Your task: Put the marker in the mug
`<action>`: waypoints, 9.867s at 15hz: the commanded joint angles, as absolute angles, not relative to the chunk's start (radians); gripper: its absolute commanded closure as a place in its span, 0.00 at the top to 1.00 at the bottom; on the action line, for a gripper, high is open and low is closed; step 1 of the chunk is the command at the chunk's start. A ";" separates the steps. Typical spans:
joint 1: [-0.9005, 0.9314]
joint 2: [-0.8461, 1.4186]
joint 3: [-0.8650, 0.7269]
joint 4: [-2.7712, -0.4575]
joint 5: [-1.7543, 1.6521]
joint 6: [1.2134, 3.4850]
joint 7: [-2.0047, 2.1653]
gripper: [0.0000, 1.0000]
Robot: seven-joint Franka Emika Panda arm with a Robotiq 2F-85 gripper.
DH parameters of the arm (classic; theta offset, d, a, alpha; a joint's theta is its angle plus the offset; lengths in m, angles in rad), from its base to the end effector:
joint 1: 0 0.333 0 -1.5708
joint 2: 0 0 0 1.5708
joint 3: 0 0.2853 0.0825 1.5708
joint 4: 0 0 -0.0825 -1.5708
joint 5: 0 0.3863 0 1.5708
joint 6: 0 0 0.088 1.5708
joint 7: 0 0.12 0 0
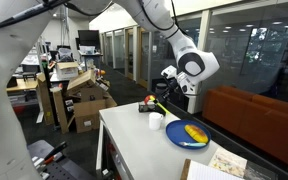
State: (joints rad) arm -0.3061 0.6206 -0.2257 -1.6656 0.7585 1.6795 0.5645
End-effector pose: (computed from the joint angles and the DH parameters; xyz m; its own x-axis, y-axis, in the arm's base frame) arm 0.5602 -0.2330 0.1985 0.1347 -0.6935 -0.7078 -0.9892 -0.1353 -0.0557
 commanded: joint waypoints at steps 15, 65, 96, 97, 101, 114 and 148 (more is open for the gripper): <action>-0.304 0.623 -0.230 -1.661 0.760 1.676 0.564 0.16; -0.304 0.623 -0.230 -1.661 0.760 1.676 0.564 0.16; -0.372 0.942 -0.179 -1.251 0.917 1.207 0.602 0.04; -0.373 0.953 -0.176 -1.235 0.918 1.200 0.605 0.04; -0.375 0.996 -0.162 -1.188 0.920 1.186 0.616 0.04; -0.381 1.079 -0.155 -1.114 0.910 1.156 0.620 0.04; -0.394 1.153 -0.159 -1.059 0.887 1.117 0.608 0.92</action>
State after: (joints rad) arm -0.3764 1.1354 -0.1684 -1.1090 0.8975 1.1662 0.5829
